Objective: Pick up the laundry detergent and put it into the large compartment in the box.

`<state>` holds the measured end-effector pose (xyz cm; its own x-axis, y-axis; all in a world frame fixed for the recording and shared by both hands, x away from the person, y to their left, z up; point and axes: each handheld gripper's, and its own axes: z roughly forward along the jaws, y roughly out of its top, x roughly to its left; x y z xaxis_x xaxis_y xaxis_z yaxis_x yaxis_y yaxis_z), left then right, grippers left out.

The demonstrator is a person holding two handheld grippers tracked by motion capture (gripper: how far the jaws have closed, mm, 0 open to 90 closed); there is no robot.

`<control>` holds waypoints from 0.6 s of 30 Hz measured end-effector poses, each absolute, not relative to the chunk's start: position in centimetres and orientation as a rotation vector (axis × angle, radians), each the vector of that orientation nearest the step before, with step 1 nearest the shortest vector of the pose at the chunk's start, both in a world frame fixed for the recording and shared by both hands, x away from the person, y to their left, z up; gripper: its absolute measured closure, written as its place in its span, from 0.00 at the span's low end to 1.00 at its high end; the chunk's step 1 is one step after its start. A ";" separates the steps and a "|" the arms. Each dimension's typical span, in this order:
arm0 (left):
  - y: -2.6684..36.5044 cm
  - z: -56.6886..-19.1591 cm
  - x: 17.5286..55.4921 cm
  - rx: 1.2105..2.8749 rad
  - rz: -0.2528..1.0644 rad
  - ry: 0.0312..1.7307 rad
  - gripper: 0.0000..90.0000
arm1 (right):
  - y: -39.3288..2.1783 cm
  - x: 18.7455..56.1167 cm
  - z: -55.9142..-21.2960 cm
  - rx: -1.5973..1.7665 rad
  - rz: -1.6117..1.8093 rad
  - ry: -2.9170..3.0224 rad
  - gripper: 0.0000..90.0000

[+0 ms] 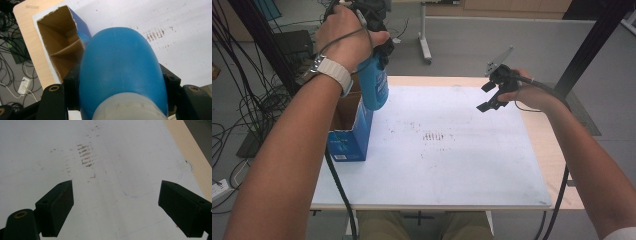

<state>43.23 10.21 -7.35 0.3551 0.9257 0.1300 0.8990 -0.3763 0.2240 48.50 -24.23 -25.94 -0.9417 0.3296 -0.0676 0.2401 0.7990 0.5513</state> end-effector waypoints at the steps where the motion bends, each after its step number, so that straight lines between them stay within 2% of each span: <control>1: 10.3 -7.3 43.2 2.487 0.358 1.688 0.42 | -24.2 48.5 -26.0 0.454 0.835 2.827 0.14; 18: 12.1 -6.5 43.2 2.441 0.373 1.751 0.42 | -23.5 48.7 -26.0 0.443 0.841 2.830 0.14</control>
<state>43.17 12.06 -6.55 0.3027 0.9439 0.1318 0.9158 -0.3264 0.2340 48.69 -23.53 -26.02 -0.9441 0.3233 -0.0646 0.2356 0.7987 0.5537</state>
